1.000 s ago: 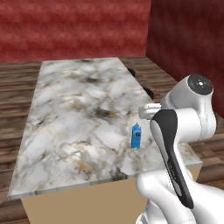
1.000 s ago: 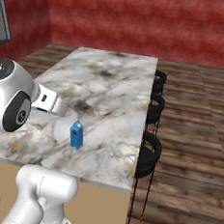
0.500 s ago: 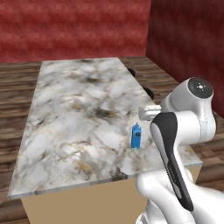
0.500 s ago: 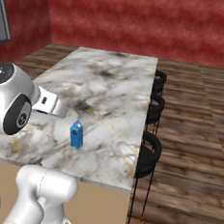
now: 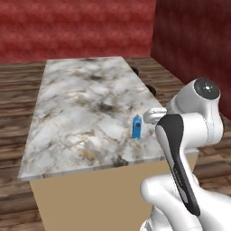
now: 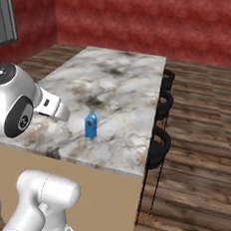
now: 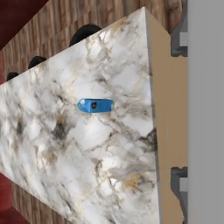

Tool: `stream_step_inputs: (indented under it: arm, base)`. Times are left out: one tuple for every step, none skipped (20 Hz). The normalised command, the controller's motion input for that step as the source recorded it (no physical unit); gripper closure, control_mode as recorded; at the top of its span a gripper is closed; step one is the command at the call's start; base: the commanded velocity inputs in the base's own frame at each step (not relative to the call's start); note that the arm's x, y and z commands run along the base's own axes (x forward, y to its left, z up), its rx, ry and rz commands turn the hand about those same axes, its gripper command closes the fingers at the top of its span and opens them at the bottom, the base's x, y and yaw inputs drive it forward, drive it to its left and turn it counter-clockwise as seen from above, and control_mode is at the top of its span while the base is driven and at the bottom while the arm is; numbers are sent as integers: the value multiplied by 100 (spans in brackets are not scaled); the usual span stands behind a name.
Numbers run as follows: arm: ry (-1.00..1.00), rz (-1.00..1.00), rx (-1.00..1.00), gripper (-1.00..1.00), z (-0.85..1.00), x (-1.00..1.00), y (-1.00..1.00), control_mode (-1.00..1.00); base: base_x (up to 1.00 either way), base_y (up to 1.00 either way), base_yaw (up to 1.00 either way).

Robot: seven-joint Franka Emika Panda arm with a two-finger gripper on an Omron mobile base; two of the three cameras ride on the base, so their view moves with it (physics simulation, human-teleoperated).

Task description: Move the drinks to the dining counter.

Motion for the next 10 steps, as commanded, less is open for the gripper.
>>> stream_step_inputs:
  arm:
    - [0, 0, 0, -100, 0, 0, 0, 100]
    - [0, 0, 0, -100, 0, 0, 0, 100]
    - [0, 0, 0, -100, 0, 0, 0, 100]
    - [0, 0, 0, -100, 0, 0, 0, 100]
    - [0, 0, 0, -100, 0, 0, 0, 100]
    - [0, 0, 0, -100, 0, 0, 0, 100]
    - [0, 0, 0, -100, 0, 0, 0, 100]
    - [0, 0, 0, -100, 0, 0, 0, 100]
    - [0, 0, 0, -100, 0, 0, 0, 100]
    - [0, 0, 0, -100, 0, 0, 0, 100]
  base:
    - [-51, 40, 18]
    - [-52, 46, 27]
    - [-51, 50, 33]
    - [-38, 54, 37]
    - [-29, 61, 39]
    - [-15, 61, 41]
    - [-6, 67, 43]
    - [0, 69, 46]
    - [0, 68, 49]
    - [0, 67, 53]
